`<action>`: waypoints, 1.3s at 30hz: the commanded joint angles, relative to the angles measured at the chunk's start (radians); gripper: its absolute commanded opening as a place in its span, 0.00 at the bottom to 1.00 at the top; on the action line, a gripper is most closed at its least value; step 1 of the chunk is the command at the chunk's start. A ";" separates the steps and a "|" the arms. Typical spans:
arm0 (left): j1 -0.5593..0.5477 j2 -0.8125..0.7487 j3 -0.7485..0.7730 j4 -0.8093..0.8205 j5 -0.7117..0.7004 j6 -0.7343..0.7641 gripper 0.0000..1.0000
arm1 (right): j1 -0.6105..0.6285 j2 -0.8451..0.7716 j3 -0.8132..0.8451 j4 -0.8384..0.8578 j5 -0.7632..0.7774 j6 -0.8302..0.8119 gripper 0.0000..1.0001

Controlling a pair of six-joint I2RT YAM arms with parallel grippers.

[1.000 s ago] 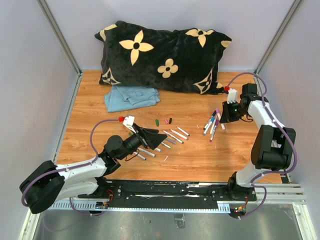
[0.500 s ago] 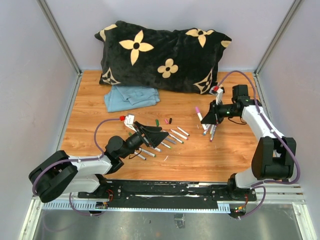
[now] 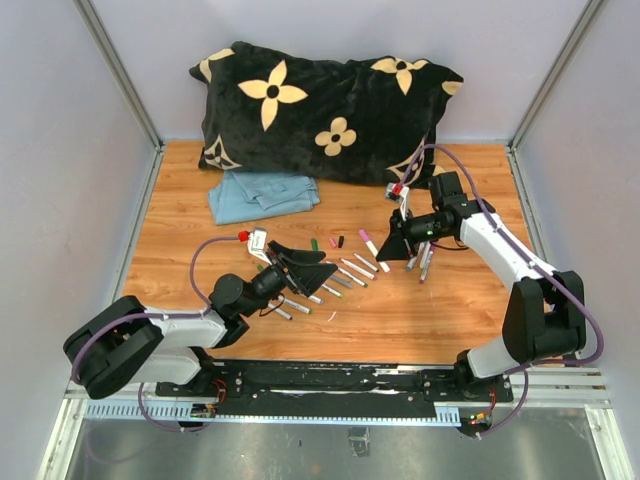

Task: Open the pen caps
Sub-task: Pick up the pen from the center of the board, then open the pen cap from the pen.

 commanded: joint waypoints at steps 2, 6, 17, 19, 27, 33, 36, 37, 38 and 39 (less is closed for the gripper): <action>0.007 0.020 -0.006 0.073 0.009 0.013 0.99 | 0.053 -0.004 0.012 -0.023 -0.017 -0.027 0.01; 0.007 0.049 0.005 0.097 0.011 0.003 0.99 | 0.075 -0.001 0.014 -0.026 -0.023 -0.031 0.01; 0.006 0.203 0.135 0.087 0.015 -0.030 0.97 | 0.104 -0.013 0.023 -0.036 -0.056 -0.031 0.01; 0.005 0.231 0.154 0.067 -0.006 -0.033 0.96 | 0.106 -0.015 0.022 -0.037 -0.061 -0.031 0.01; 0.004 0.299 0.265 -0.064 -0.079 -0.020 0.83 | 0.116 -0.023 0.023 -0.049 -0.084 -0.048 0.01; 0.005 0.328 0.292 -0.070 -0.051 -0.032 0.56 | 0.119 -0.024 0.025 -0.049 -0.081 -0.050 0.01; 0.004 0.342 0.292 -0.060 -0.034 -0.054 0.52 | 0.120 -0.026 0.026 -0.049 -0.082 -0.048 0.01; 0.004 0.347 0.291 -0.055 -0.028 -0.060 0.49 | 0.121 -0.025 0.026 -0.049 -0.080 -0.048 0.01; 0.004 0.353 0.292 -0.045 -0.021 -0.067 0.46 | 0.122 -0.024 0.026 -0.050 -0.078 -0.048 0.01; 0.004 0.359 0.294 -0.039 -0.015 -0.072 0.43 | 0.123 -0.023 0.025 -0.050 -0.077 -0.047 0.01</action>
